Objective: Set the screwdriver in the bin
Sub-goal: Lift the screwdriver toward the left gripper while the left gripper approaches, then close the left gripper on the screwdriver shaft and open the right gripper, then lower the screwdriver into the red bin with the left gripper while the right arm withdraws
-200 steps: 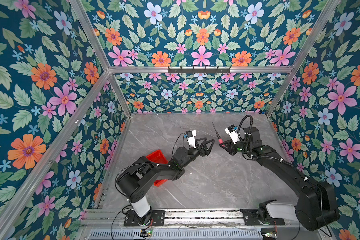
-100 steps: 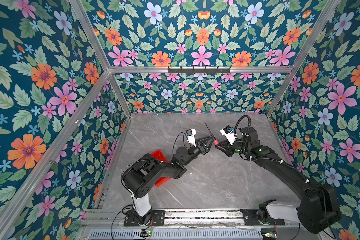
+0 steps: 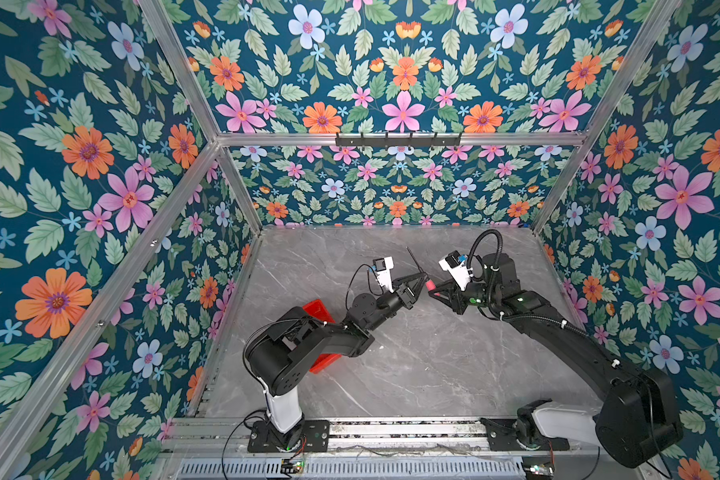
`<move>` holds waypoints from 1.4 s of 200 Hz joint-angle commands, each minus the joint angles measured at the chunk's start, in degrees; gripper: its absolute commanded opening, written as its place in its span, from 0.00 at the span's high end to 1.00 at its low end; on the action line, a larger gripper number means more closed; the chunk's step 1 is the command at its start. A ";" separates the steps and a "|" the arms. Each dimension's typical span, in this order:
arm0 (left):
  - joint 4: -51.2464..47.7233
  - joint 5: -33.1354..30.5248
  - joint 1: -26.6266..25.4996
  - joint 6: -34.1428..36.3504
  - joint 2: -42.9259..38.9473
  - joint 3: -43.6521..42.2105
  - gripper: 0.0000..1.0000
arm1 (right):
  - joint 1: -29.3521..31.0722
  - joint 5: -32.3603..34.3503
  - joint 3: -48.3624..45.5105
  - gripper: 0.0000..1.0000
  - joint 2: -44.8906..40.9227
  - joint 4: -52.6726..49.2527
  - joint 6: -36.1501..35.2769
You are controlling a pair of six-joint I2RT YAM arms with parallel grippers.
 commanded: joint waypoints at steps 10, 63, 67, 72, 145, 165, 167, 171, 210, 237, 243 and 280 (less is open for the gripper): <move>1.05 0.34 0.08 0.24 0.22 0.12 0.90 | 0.12 -2.19 0.44 1.00 -0.09 -0.84 -2.31; 0.97 -0.35 0.07 0.84 -0.47 -0.68 1.00 | 0.23 -1.93 0.62 1.00 -0.22 -1.10 -2.39; 0.92 -0.57 0.04 0.94 -0.58 -0.84 1.00 | 0.23 -1.85 0.61 1.00 -0.25 -0.99 -2.40; 0.91 -0.79 0.10 1.09 -0.76 -1.04 1.00 | 0.23 -1.76 0.60 1.00 -0.37 -0.95 -2.36; -1.85 -5.06 0.40 2.18 -5.65 -5.23 1.00 | 0.40 -0.89 -0.56 0.22 -2.43 -1.01 -3.68; -6.00 -7.34 0.54 2.31 -9.28 -7.95 1.00 | 1.61 1.08 -1.13 0.06 -3.78 -2.00 -5.64; -6.42 -7.57 0.60 2.29 -9.72 -8.22 1.00 | 1.76 1.35 -1.09 0.05 -3.89 -2.16 -5.83; -7.56 -8.05 0.62 2.37 -10.74 -8.85 1.00 | 2.16 1.83 -1.13 0.04 -4.00 -2.40 -6.17; -24.62 -15.66 1.05 0.86 -25.38 -16.47 1.00 | 6.19 5.18 -0.79 0.01 -4.76 -2.47 -9.30; -46.35 -22.81 1.06 0.49 -38.44 -17.56 1.00 | 9.05 5.40 0.03 0.01 -3.83 0.43 -9.24; -51.06 -24.31 1.09 0.54 -41.08 -17.28 1.00 | 9.76 5.29 0.47 0.01 -3.30 1.05 -8.91; -77.30 -29.97 2.08 -0.16 -52.90 -13.49 1.00 | 15.48 5.71 3.18 0.01 0.31 4.90 -7.43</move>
